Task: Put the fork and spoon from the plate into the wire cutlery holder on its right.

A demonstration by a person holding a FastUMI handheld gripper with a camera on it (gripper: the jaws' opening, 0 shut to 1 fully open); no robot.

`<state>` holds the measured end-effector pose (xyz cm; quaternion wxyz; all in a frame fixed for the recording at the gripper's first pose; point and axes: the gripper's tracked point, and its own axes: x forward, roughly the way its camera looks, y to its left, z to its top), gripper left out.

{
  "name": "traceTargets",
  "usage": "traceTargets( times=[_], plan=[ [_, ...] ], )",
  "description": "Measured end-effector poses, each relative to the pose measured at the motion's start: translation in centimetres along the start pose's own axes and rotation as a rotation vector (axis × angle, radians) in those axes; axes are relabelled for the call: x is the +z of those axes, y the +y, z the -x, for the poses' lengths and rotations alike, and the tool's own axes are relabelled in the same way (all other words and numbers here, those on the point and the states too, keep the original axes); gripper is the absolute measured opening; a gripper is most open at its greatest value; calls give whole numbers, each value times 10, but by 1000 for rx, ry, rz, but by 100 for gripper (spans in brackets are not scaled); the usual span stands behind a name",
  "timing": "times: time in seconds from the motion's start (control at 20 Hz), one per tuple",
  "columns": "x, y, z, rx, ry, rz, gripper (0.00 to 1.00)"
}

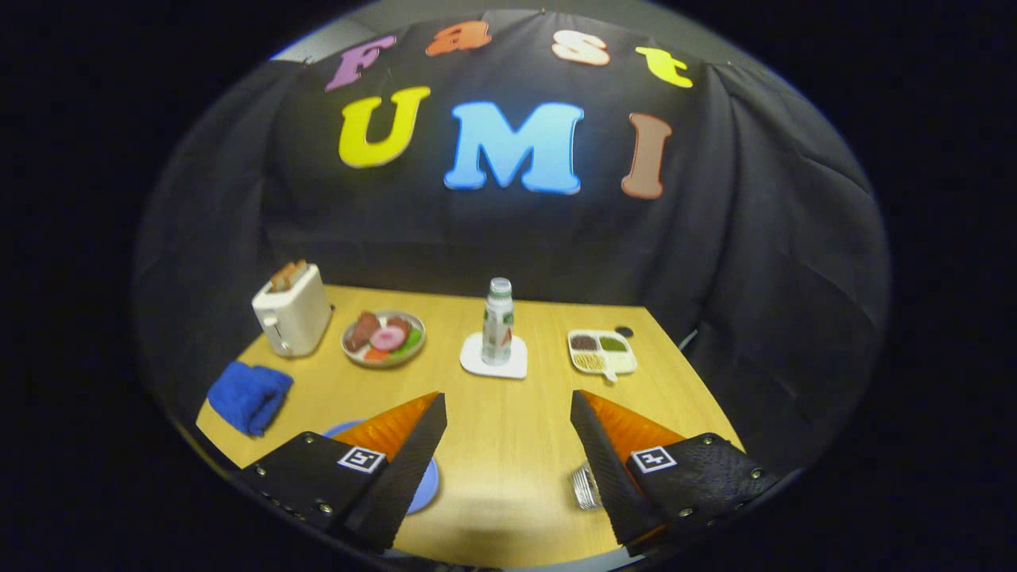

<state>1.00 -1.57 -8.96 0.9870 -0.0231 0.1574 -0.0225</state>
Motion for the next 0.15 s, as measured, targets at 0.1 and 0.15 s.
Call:
traceTargets(
  times=[0.1,0.15],
  plan=[
    [11,-1,11,-25,-82,10,96],
    [21,4,14,-30,-126,9,96]
  ],
)
